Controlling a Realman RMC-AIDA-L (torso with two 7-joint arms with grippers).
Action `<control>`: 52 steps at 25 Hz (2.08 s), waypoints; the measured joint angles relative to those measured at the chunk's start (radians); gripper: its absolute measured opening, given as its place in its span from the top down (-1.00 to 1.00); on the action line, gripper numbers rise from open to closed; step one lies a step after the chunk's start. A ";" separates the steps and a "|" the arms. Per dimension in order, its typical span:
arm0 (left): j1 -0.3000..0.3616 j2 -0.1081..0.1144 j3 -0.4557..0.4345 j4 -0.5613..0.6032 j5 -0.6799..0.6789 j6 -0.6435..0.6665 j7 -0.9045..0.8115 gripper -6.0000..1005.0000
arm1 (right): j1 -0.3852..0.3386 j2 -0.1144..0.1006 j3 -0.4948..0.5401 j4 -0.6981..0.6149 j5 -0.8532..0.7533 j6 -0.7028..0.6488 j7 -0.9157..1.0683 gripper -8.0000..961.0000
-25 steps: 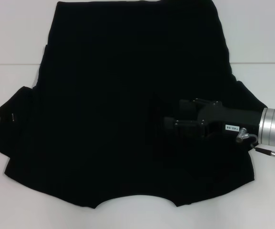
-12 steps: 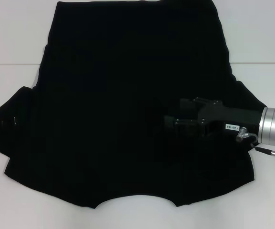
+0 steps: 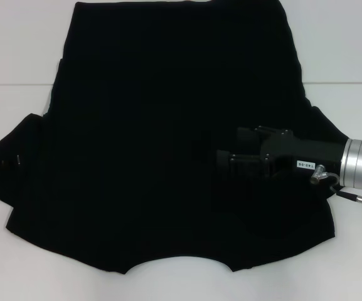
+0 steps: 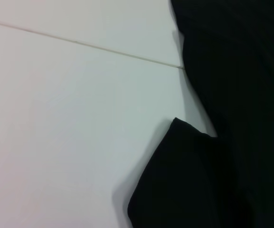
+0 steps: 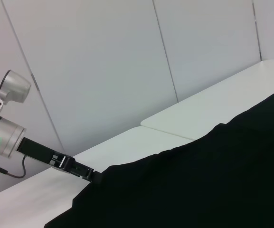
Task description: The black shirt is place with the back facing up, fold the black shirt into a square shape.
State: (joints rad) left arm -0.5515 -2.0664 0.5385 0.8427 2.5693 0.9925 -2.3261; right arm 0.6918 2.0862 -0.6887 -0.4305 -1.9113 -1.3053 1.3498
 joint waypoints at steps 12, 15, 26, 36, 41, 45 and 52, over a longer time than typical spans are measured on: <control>-0.005 -0.001 0.005 -0.017 0.000 -0.039 0.007 -0.59 | 0.002 0.000 0.002 -0.002 0.000 0.000 0.000 -0.91; -0.005 -0.001 0.010 -0.019 0.000 -0.049 0.008 -0.59 | 0.002 0.000 0.002 -0.002 0.000 0.000 0.000 -0.91; -0.007 -0.001 0.012 -0.031 0.000 -0.066 0.012 -0.59 | 0.000 0.000 0.002 -0.001 0.000 0.000 0.000 -0.91; -0.007 -0.001 0.012 -0.040 0.002 -0.086 0.021 -0.59 | 0.000 0.000 0.002 -0.002 0.000 0.000 0.000 -0.91; -0.012 -0.001 0.012 -0.047 0.002 -0.112 0.022 -0.59 | 0.000 0.000 0.001 -0.002 0.000 0.000 0.000 -0.91; -0.028 -0.001 0.012 -0.056 0.002 -0.120 0.022 -0.59 | 0.002 0.000 0.001 -0.004 0.000 0.000 0.000 -0.91; -0.048 0.000 0.012 -0.081 0.002 -0.170 0.022 -0.59 | 0.003 0.000 0.002 -0.004 0.000 0.000 0.002 -0.91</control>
State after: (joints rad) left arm -0.5993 -2.0663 0.5507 0.7613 2.5709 0.8229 -2.3041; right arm 0.6947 2.0861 -0.6863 -0.4342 -1.9113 -1.3051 1.3518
